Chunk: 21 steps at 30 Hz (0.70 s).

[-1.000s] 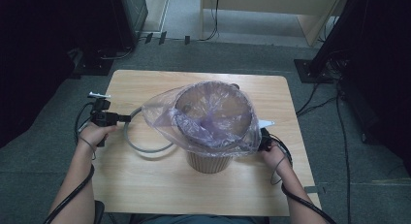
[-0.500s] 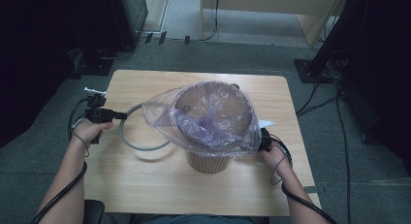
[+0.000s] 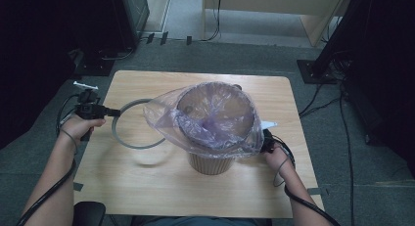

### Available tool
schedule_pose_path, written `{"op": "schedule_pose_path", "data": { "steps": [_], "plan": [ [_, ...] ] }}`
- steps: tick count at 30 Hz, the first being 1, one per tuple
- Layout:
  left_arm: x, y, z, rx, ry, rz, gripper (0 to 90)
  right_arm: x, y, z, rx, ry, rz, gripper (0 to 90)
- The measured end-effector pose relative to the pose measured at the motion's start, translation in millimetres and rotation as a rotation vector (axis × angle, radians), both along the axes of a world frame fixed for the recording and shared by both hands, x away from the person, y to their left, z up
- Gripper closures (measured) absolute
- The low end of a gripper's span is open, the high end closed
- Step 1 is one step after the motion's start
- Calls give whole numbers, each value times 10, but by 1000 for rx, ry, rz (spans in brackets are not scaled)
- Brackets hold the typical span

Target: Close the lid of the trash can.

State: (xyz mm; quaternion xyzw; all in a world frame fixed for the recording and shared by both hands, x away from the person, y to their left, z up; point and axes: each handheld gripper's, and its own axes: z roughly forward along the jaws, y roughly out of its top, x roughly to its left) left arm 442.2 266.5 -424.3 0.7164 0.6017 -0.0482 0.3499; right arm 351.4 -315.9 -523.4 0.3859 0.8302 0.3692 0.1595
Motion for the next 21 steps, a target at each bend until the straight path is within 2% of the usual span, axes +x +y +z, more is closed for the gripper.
{"op": "schedule_pose_path", "data": {
  "steps": [13, 21],
  "plan": [
    [-4, 79, 157, 5, 20, 10, 843, 0, 0, 0, 0, 0, 0, 132],
    [12, 100, 301, 14, 26, 9, 843, 0, 0, 0, 0, -1, 0, 132]
  ]
}}
